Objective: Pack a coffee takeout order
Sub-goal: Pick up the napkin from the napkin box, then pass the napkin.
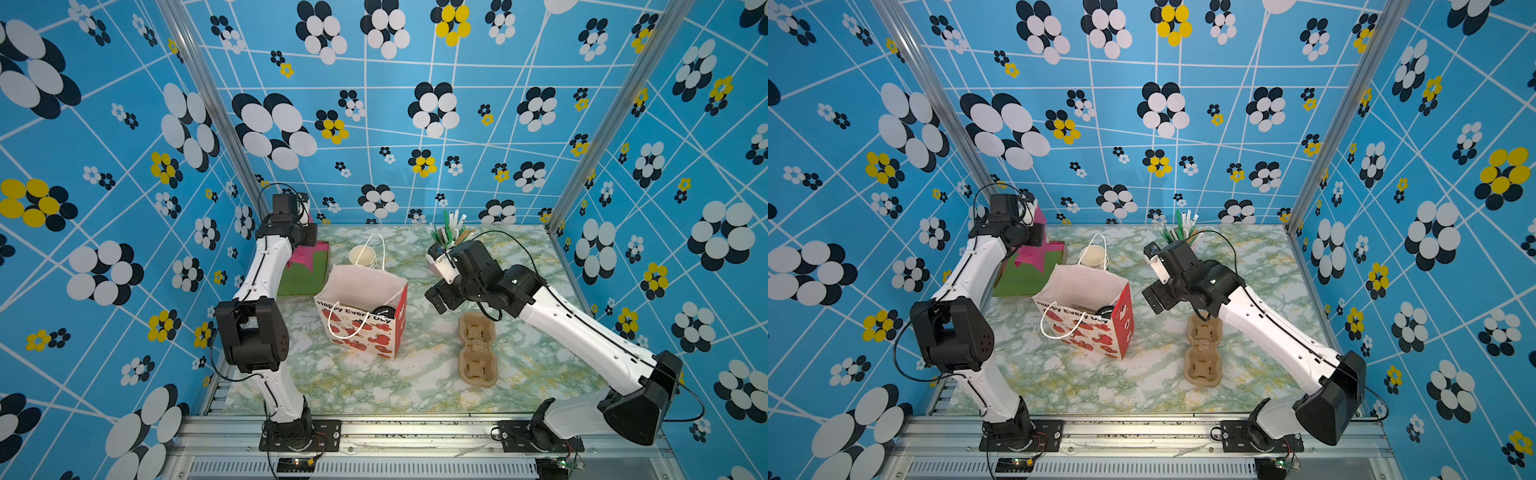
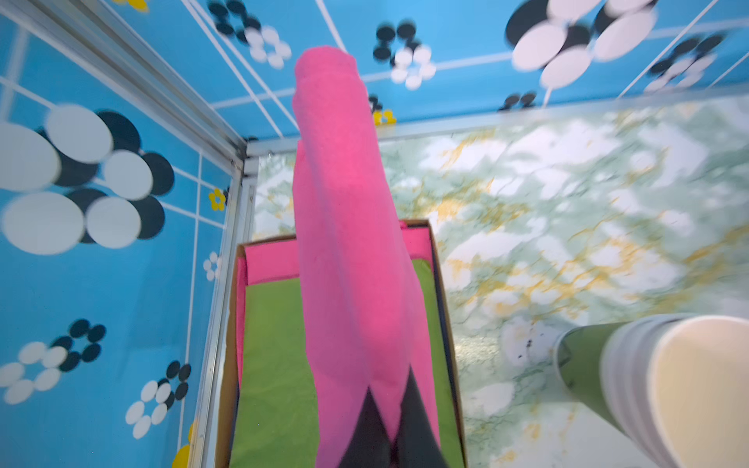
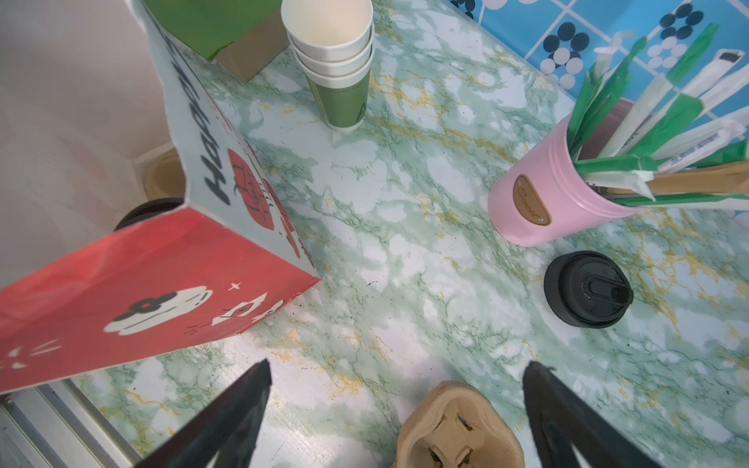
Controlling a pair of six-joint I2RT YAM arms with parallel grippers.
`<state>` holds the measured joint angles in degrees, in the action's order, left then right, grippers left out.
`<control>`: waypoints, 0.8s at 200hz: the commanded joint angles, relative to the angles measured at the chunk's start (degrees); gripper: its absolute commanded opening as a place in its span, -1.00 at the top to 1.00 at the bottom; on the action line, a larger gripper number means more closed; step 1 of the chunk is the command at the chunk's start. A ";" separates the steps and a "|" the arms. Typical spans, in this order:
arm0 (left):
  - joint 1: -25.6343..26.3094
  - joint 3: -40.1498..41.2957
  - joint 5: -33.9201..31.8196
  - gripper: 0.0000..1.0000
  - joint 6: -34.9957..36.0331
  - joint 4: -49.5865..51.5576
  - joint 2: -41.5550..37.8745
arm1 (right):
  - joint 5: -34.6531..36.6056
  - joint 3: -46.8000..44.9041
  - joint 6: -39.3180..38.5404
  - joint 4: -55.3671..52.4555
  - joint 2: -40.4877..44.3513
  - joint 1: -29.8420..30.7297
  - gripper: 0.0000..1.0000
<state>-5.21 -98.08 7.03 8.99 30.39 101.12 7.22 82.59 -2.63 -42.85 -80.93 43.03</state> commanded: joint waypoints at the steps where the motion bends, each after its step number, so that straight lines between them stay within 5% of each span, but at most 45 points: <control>1: -0.05 -2.44 13.94 1.00 -1.02 1.66 -6.68 | -0.84 3.14 -0.63 2.72 3.03 -0.40 -0.98; 44: -0.03 2.02 32.38 1.00 -4.76 -7.61 -19.90 | -8.65 8.54 0.76 6.65 3.66 -0.34 -0.98; 84: 0.69 12.97 50.68 1.00 -10.15 -28.63 -29.99 | -16.01 18.76 -3.59 7.03 0.22 -0.39 -0.98; 160: 6.11 25.73 66.32 1.00 -11.33 -46.65 -33.38 | -24.98 41.25 -17.05 -2.69 -12.06 -1.16 -0.98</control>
<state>-0.91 -74.39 66.35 -1.89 -7.97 68.07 -14.41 116.97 -13.61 -39.44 -89.36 42.85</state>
